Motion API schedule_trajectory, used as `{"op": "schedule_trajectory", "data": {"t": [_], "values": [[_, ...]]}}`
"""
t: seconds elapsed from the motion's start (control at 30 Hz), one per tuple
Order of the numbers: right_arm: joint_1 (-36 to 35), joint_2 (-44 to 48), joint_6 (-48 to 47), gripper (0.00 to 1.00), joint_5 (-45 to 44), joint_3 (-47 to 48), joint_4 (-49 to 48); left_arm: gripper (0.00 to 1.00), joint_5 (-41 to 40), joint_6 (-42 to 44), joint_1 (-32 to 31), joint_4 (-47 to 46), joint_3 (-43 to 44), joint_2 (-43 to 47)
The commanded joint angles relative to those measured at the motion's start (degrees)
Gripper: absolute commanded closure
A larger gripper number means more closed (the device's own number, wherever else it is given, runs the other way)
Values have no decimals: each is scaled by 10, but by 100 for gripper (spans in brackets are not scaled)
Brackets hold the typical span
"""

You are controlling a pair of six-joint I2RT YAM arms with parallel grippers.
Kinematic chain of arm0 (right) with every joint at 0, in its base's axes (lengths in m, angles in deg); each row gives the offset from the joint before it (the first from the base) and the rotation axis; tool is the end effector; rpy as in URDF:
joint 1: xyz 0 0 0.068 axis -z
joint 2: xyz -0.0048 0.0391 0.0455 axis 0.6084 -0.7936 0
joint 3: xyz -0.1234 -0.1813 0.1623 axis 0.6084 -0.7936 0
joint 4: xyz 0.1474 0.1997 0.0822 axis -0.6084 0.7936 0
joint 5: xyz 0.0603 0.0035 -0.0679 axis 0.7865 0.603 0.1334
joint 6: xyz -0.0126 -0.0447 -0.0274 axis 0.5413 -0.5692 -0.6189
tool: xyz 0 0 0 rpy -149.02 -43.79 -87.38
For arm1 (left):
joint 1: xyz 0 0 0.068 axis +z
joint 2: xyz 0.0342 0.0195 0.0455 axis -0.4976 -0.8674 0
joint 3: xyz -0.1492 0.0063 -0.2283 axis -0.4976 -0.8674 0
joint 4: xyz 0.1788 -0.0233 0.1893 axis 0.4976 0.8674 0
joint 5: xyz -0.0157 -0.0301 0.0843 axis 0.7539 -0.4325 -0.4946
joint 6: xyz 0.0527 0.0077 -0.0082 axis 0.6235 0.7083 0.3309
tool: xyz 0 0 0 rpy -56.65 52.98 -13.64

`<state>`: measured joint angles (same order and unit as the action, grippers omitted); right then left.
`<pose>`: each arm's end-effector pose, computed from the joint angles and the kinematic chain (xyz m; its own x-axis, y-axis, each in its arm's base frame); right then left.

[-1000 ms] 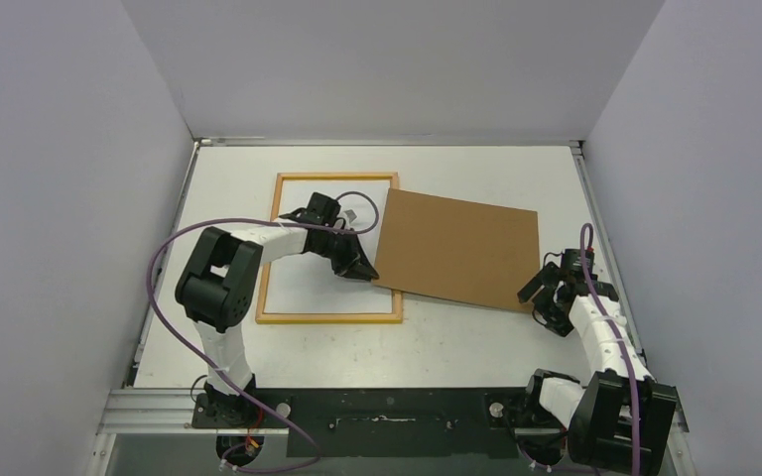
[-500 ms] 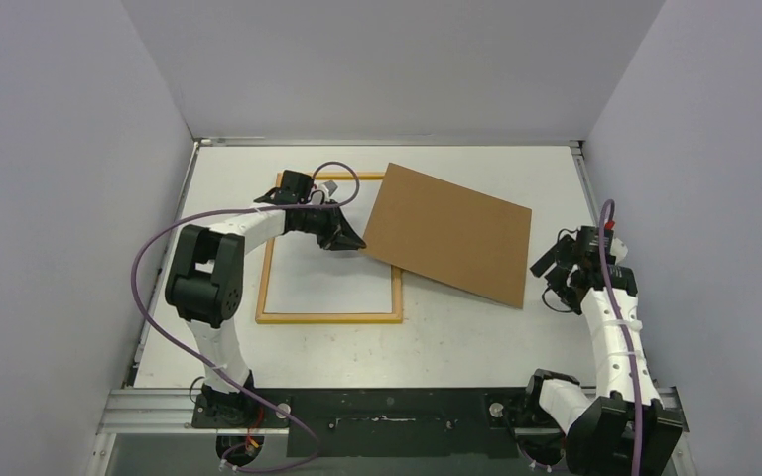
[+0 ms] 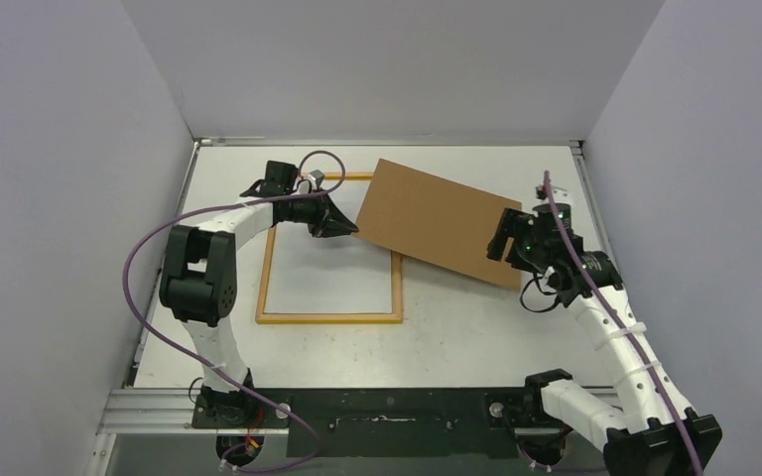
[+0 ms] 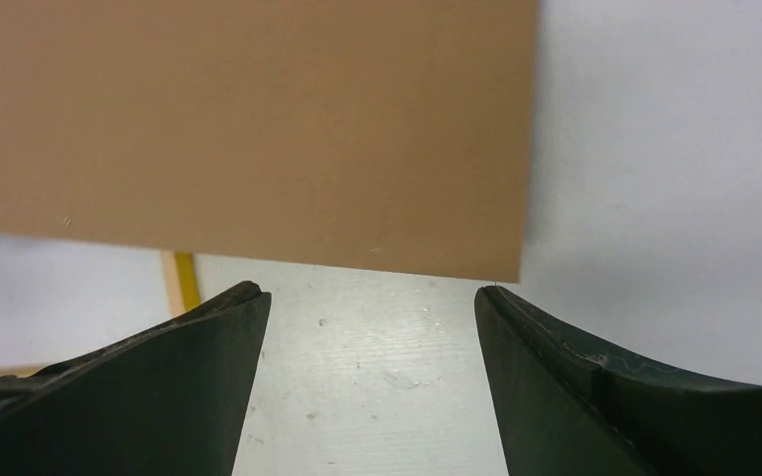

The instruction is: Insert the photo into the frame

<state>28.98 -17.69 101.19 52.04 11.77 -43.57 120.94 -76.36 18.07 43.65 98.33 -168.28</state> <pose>0.1922 0.0292 0.3115 -0.6817 0.3982 -0.6138 0.2084 0.9098 0.3589 0.3812 -0.1086 0.1961 -0.9567 -0.2693 0.1103 -0.2235 0.4372 -0.8711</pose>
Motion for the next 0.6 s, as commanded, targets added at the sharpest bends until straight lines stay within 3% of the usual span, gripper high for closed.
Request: {"op": "schedule_trajectory", "data": {"t": [0.0,0.23,0.3,0.57], "values": [[-127,-17,-92,23,-61,46,-52,100,34,-25,9,-26,35,29],[-381,-141,-235,25,-241,100,-59,100,44,-33,13,-16,39,31],[-426,-182,-279,25,-281,112,-65,100,45,-36,13,-14,38,33],[-483,-290,-389,27,-375,146,-98,100,43,-35,15,0,31,42]]}}
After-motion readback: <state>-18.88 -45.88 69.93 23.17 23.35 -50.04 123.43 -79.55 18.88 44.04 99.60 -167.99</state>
